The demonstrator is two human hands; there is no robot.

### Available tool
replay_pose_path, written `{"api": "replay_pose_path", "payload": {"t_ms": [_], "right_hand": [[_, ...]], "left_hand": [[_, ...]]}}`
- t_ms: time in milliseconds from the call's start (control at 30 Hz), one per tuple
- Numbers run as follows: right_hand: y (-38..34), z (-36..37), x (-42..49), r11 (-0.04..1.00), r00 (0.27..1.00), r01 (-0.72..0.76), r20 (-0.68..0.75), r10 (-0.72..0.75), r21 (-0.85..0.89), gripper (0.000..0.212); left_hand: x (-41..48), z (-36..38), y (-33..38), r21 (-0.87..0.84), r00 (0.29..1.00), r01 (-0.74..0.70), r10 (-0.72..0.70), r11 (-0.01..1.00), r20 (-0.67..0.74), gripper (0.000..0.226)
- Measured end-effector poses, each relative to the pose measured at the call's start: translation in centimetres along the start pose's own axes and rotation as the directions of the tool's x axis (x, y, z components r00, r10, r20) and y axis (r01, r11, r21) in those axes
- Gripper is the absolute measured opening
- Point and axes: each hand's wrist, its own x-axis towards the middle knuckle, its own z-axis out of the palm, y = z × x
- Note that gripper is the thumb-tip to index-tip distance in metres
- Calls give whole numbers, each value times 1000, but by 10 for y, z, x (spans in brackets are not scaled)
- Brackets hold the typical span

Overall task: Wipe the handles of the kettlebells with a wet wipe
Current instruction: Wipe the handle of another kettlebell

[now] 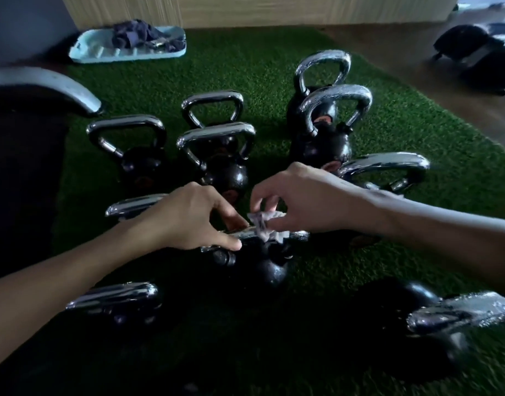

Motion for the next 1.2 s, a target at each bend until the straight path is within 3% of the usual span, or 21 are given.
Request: {"api": "replay_pose_path", "payload": {"t_ms": [167, 367, 533, 667, 900, 1100, 1200], "right_hand": [[4, 11, -2, 998, 1000, 25, -10, -25, 54, 28], [1, 31, -10, 992, 975, 116, -196, -106, 44, 46], [2, 23, -17, 990, 987, 117, -103, -125, -79, 30], [9, 13, -35, 999, 998, -10, -69, 6, -50, 25], [-20, 37, -34, 989, 961, -141, -245, 127, -41, 32], [-13, 49, -53, 941, 871, -328, -358, 336, 85, 24], [-13, 59, -57, 949, 857, -234, -416, 305, 213, 21]], "left_hand": [[0, 5, 8, -9, 988, 150, -150, 989, -19, 30], [0, 4, 21, -86, 973, 230, -228, 969, 23, 26], [-7, 7, 21, -101, 979, 196, -201, 975, -43, 27], [-11, 5, 27, -50, 985, 161, -164, 986, -62, 30], [-14, 18, 40, 371, 989, 136, -108, 919, -96, 51], [-36, 32, 14, 317, 977, 113, -47, 941, -209, 50], [-48, 29, 0, 250, 974, 86, -29, 964, -224, 50]]}}
